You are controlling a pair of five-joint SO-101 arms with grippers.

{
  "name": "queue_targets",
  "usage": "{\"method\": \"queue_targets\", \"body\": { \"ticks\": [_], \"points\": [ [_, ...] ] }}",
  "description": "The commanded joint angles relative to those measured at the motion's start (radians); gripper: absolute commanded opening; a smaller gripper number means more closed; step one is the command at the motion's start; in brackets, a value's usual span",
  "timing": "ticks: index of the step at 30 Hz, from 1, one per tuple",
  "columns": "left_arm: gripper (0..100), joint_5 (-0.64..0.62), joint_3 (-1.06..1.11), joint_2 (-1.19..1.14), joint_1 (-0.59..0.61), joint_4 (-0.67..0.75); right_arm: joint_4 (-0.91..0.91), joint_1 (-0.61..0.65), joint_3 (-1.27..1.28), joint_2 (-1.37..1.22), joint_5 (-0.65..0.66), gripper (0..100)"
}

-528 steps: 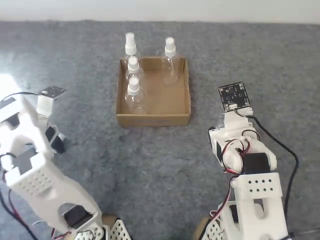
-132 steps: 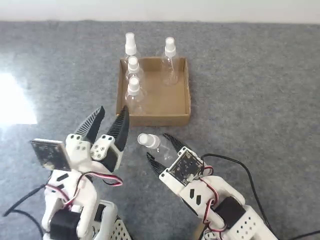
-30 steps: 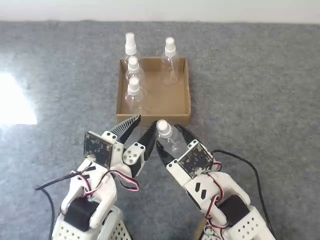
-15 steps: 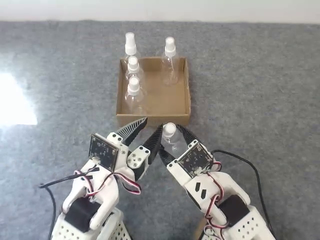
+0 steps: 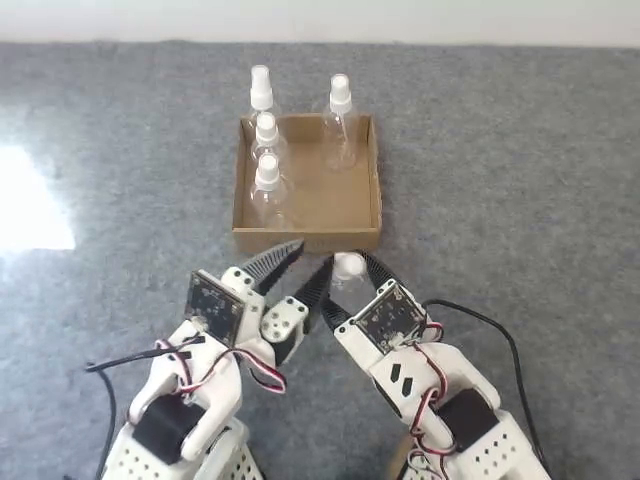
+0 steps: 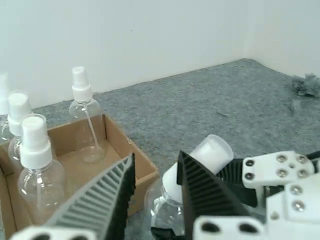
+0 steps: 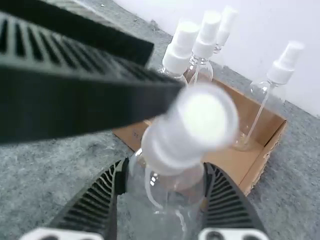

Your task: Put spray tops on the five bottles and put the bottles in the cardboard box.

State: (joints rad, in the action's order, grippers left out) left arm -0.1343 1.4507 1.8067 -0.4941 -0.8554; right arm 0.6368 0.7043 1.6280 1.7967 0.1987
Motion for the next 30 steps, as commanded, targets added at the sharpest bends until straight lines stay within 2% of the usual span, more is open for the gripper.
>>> {"method": "queue_targets", "body": {
  "ticks": [1,7,20,30],
  "points": [
    [13,0.011,0.012,0.011,-0.038,-0.003,-0.030,-0.007,-0.026,0.019,-0.008,8.7],
    [13,0.011,0.004,0.012,-0.021,-0.005,-0.022,-0.007,-0.026,0.019,-0.008,8.7],
    [13,0.009,-0.082,0.012,0.221,0.008,-0.022,-0.039,0.002,0.019,-0.006,8.7],
    [13,0.011,-0.113,0.012,0.520,-0.068,-0.021,-0.088,0.003,0.019,-0.008,8.7]
  ]
}}
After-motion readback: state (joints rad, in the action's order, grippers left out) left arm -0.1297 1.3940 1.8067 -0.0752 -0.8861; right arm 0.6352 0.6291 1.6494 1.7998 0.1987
